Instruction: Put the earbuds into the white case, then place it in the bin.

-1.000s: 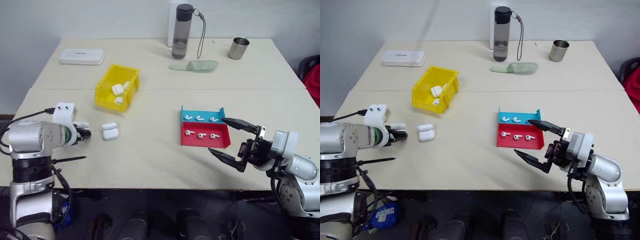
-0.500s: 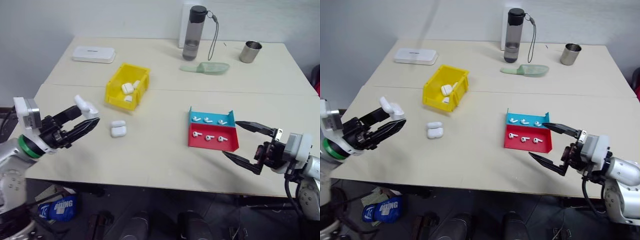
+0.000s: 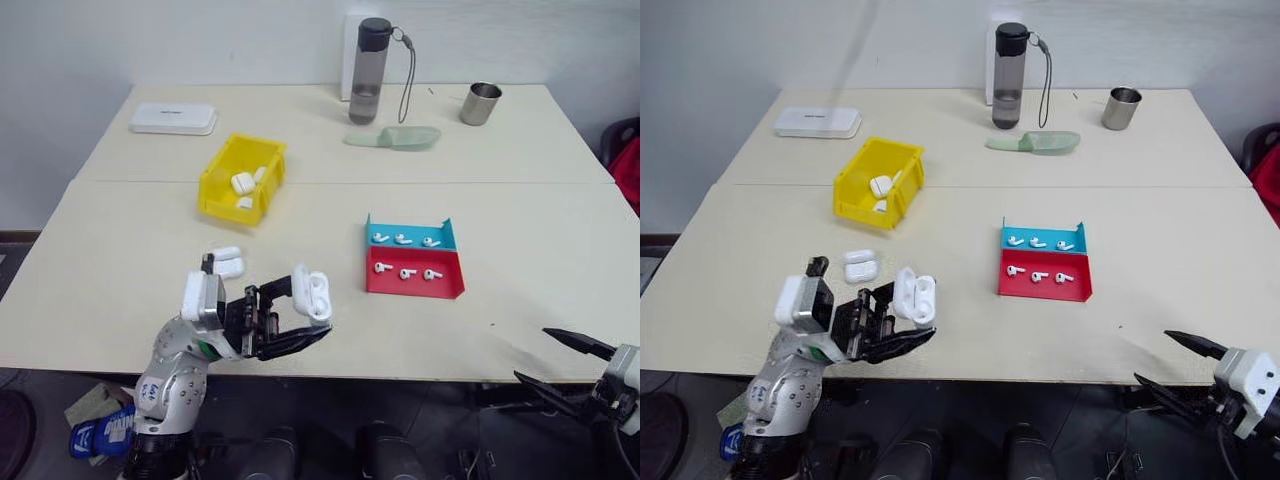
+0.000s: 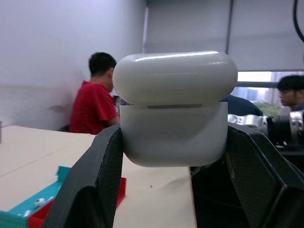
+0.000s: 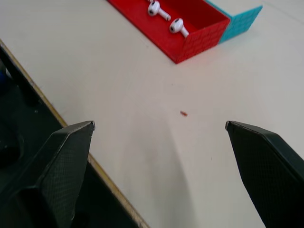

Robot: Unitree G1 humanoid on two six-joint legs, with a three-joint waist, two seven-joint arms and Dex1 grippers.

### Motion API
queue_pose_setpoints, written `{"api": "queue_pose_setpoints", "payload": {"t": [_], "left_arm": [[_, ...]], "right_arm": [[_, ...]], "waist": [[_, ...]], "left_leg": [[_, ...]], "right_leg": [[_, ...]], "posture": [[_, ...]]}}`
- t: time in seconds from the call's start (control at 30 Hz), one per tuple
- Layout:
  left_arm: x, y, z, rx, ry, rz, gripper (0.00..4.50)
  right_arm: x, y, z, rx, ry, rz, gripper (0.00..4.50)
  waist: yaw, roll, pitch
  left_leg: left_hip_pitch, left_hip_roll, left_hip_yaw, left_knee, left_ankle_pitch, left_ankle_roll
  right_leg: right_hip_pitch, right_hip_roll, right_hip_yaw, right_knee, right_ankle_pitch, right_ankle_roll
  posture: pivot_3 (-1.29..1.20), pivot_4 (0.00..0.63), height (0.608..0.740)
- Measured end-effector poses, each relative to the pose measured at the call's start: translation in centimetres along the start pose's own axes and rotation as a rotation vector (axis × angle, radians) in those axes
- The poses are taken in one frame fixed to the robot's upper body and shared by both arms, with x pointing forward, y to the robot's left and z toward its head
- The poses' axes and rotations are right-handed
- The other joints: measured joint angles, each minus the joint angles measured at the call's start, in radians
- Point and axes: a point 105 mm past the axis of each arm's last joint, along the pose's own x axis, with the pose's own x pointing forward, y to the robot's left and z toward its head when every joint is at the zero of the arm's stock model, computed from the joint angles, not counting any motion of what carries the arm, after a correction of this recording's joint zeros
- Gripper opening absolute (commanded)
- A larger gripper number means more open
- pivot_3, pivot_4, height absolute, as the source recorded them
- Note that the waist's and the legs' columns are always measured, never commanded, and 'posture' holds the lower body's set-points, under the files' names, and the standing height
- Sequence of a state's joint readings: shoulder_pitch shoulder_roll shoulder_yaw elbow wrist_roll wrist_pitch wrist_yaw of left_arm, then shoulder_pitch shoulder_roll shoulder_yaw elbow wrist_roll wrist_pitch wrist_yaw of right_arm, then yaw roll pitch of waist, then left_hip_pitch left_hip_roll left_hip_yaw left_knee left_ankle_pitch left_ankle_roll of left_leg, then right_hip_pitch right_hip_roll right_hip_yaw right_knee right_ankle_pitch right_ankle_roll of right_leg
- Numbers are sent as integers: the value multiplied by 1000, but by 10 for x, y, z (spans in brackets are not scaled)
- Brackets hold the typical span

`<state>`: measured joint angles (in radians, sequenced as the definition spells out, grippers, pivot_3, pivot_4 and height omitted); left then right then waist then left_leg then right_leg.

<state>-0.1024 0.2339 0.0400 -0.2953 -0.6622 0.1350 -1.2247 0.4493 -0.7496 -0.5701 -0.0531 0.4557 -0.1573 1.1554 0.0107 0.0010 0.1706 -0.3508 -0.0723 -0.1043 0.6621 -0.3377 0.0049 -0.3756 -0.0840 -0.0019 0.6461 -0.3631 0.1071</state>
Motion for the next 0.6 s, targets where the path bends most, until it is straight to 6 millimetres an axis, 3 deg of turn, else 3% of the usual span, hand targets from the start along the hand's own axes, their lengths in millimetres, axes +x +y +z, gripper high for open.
{"api": "queue_pose_setpoints", "payload": {"t": [0.07,0.2,0.27,0.43,0.6], "left_arm": [[-4,-2,-5,11,27,-26,2770],[-10,-3,-12,5,49,-44,2770],[-12,-4,-12,10,46,-51,2770],[-13,-4,-14,19,44,-70,2770],[-11,-6,-14,56,70,-111,2770]], "right_arm": [[7,-3,9,-4,43,44,4500],[40,-19,71,-127,58,182,4500],[55,-20,90,-163,94,250,4500],[91,-16,110,-245,217,374,4500],[114,-24,112,-311,339,403,4500]], "waist": [[-6,0,0],[-10,3,-1],[-1,2,0],[19,2,0],[15,2,0]], "left_leg": [[0,1,2,0,-1,0],[0,3,3,2,-2,1],[-1,4,0,3,-4,0],[-5,4,-2,5,-7,1],[-5,4,-1,4,-7,1]], "right_leg": [[0,2,4,-1,0,0],[-1,3,6,-1,0,0],[-1,4,4,-1,0,0],[-4,3,3,-4,1,1],[-6,3,3,-4,1,1]], "posture": [[0,150,740],[0,150,740],[0,150,740],[0,150,740],[0,150,740]]}}
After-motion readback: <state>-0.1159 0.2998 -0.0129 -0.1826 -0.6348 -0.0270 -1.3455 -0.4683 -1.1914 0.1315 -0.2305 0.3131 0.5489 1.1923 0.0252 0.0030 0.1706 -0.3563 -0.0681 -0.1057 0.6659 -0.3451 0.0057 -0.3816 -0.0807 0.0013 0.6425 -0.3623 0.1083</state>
